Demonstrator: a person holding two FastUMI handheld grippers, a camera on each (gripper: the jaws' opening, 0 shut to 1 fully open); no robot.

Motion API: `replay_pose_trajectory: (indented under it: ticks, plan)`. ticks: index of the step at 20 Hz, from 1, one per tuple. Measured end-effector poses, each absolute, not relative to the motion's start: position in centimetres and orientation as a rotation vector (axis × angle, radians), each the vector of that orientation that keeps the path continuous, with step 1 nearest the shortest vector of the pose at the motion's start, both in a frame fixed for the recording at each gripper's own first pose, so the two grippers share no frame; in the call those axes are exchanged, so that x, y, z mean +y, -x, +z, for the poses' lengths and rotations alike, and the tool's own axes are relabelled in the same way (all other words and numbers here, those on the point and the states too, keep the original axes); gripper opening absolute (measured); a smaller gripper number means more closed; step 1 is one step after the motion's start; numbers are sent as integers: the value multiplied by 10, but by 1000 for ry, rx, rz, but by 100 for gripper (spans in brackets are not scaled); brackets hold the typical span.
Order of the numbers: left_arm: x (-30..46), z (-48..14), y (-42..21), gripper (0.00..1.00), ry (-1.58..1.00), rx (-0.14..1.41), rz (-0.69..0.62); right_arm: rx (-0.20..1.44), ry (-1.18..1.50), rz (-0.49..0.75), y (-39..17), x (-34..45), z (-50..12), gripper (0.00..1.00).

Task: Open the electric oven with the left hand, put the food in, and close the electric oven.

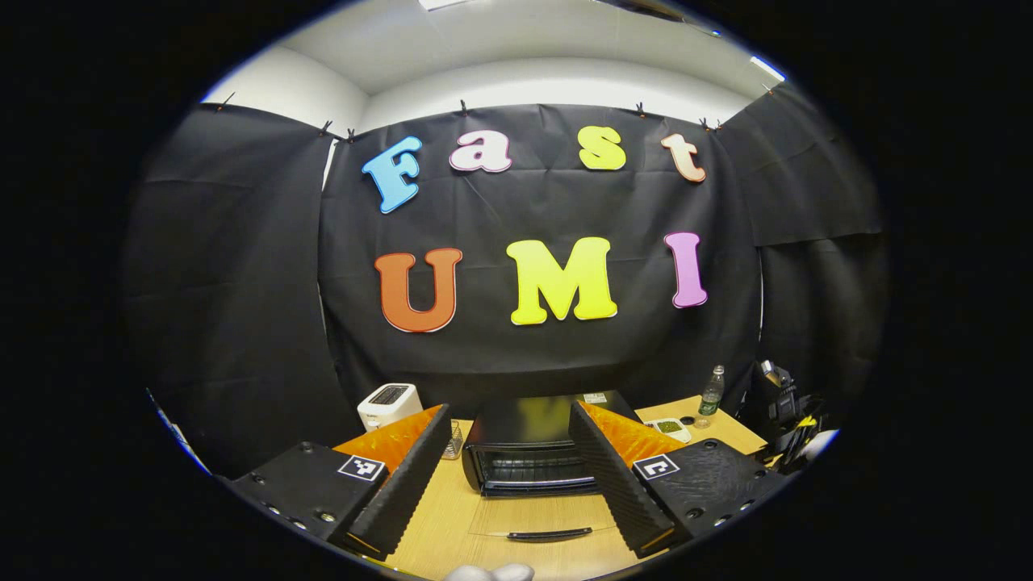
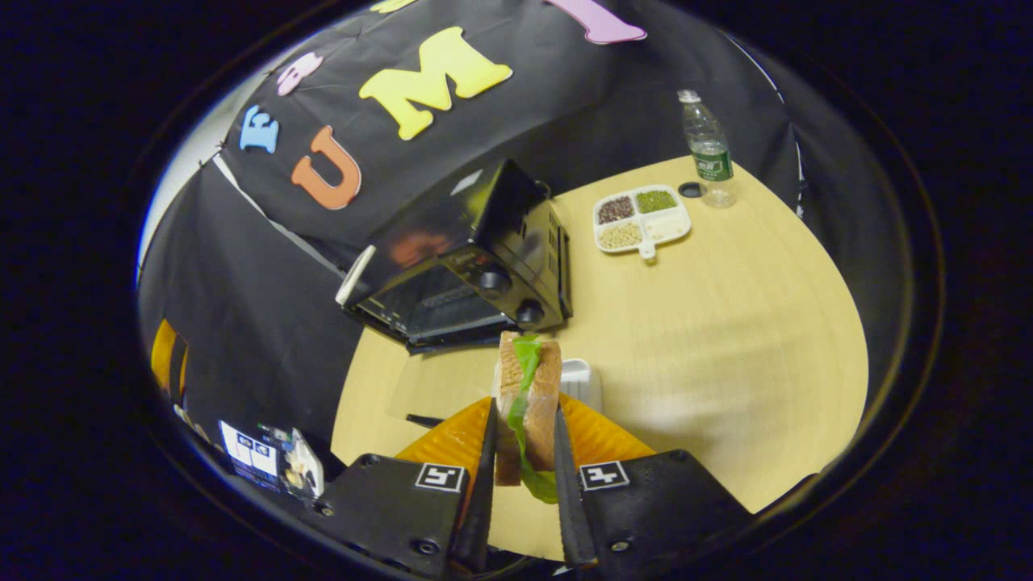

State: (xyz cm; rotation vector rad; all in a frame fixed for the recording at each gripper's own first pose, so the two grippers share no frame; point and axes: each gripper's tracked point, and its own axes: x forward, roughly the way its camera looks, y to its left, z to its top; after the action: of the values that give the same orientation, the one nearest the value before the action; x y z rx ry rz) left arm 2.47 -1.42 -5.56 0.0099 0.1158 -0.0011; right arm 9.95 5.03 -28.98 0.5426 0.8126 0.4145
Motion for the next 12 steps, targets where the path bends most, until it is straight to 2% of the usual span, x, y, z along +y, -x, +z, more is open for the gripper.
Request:
replay_pose_trajectory:
  ticks: [5,6,7,10,11,12]
  plan:
    - [6,-54,-19,96,-17,108,-15,724,-771,415,-112,109,-269,34]
    - [9,-54,-17,96,-19,107,-19,717,-818,409,-116,122,-271,38]
    - [11,-55,-15,96,-19,107,-27,719,-867,407,-118,134,-273,34]
    - [24,-60,-13,96,-34,117,-42,704,-969,379,-132,169,-290,34]
    - [28,-62,-11,96,-38,124,-43,689,-996,368,-137,178,-294,38]
    - [32,-64,-9,96,-40,129,-44,675,-1032,365,-145,187,-295,34]
